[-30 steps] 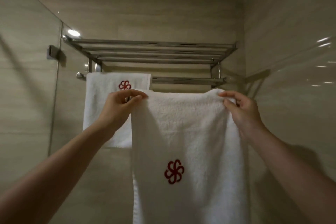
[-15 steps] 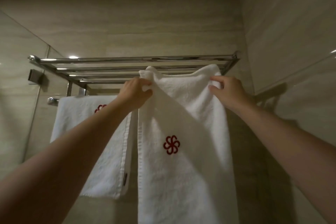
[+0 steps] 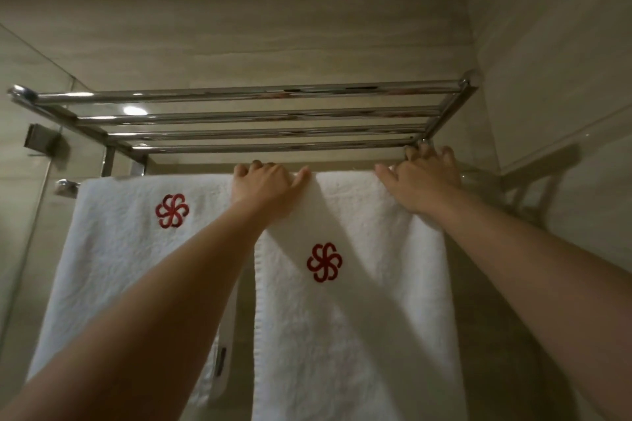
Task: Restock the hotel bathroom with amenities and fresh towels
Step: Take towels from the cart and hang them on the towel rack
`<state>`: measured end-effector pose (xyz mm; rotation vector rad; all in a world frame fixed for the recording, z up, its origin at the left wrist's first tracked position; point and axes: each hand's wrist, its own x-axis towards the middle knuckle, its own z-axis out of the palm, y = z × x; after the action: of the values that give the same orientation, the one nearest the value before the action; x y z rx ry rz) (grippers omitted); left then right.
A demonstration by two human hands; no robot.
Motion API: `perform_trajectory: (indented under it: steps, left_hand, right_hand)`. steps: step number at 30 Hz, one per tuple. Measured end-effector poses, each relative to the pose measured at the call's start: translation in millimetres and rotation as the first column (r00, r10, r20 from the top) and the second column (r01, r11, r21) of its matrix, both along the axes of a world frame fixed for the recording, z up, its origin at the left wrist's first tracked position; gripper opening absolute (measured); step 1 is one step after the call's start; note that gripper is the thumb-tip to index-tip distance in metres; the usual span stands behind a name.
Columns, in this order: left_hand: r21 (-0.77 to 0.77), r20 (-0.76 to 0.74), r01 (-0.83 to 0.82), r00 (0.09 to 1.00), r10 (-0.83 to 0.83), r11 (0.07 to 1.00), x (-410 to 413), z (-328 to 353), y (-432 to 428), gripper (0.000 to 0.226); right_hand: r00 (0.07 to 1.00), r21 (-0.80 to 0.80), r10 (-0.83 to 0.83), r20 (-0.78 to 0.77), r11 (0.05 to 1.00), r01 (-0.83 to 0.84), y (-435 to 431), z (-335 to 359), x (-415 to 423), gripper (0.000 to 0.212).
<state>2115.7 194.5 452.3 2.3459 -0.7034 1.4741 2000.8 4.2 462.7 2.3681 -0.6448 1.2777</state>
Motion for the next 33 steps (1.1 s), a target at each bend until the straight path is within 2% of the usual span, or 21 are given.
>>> perform_trajectory:
  steps: [2,5,7,9,12,15,18,20,21,23,25,27,29,31,33]
  left_hand:
    - [-0.030,-0.018,0.031,0.999,-0.032,0.999,3.1,2.3,-0.8,0.064]
    - [-0.051,-0.025,0.070,0.997,-0.072,0.996,7.0,6.5,-2.4,0.058]
    - [-0.043,-0.040,0.069,0.997,-0.070,0.997,9.0,9.8,-2.3,0.057]
    - [-0.039,-0.089,0.070,0.993,-0.073,0.997,10.5,15.1,-2.5,0.057]
    - [-0.040,-0.153,0.082,0.984,-0.087,0.996,8.9,19.1,-1.9,0.055]
    - [-0.062,-0.125,0.133,0.982,-0.140,0.989,6.7,11.3,3.6,0.057]
    - [-0.098,-0.095,0.242,0.963,-0.252,0.965,4.4,-3.2,7.8,0.047]
    - [-0.180,-0.087,0.374,0.915,-0.393,0.910,-0.9,-16.9,12.0,0.050]
    - [-0.253,-0.058,0.474,0.863,-0.503,0.843,-5.1,-26.0,13.4,0.055]
    - [-0.426,0.019,0.654,0.697,-0.717,0.625,-18.6,-47.3,16.9,0.064]
    - [-0.579,0.026,0.676,0.575,-0.817,0.457,-29.0,-68.2,18.5,0.076]
    - [-0.710,-0.038,0.576,0.542,-0.839,0.404,-32.2,-82.5,18.6,0.084]
    - [-0.797,-0.131,0.457,0.508,-0.851,0.395,-31.2,-88.2,18.0,0.075]
    - [-0.811,-0.187,0.433,0.447,-0.875,0.395,-32.6,-88.1,19.2,0.051]
    - [-0.782,-0.165,0.487,0.441,-0.882,0.390,-34.8,-83.5,21.0,0.020]
  right_hand:
    - [0.999,-0.040,-0.038,0.023,0.998,0.039,10.9,3.1,-1.3,0.058]
    - [0.989,-0.154,0.105,0.105,0.984,-0.088,24.7,2.0,3.4,0.037]
    - [0.946,-0.132,0.311,0.089,0.945,-0.299,27.3,-5.1,9.3,0.045]
    - [0.903,-0.011,0.425,0.055,0.905,-0.425,27.9,-8.6,16.3,0.056]
    - [0.909,0.105,0.416,0.034,0.903,-0.417,27.8,-0.7,19.5,0.064]
    - [0.932,0.174,0.362,-0.007,0.918,-0.355,31.5,6.9,17.6,0.079]
    - [0.948,0.226,0.317,-0.039,0.927,-0.300,36.6,8.0,14.3,0.083]
    - [0.945,0.308,0.322,-0.050,0.905,-0.292,39.9,10.9,14.4,0.081]
    - [0.941,0.360,0.336,-0.050,0.884,-0.297,39.6,13.2,15.3,0.080]
    - [0.921,0.470,0.387,-0.034,0.820,-0.327,38.0,17.4,18.6,0.078]
    - [0.903,0.544,0.428,-0.022,0.763,-0.349,37.5,20.5,21.0,0.079]
    - [0.895,0.575,0.444,-0.044,0.744,-0.341,36.8,23.5,23.1,0.081]
    - [0.886,0.594,0.460,-0.060,0.730,-0.339,37.7,25.1,21.5,0.080]
    - [0.886,0.579,0.462,-0.050,0.736,-0.351,36.4,24.3,20.7,0.079]
    - [0.915,0.474,0.401,-0.042,0.814,-0.335,34.8,18.3,20.3,0.079]
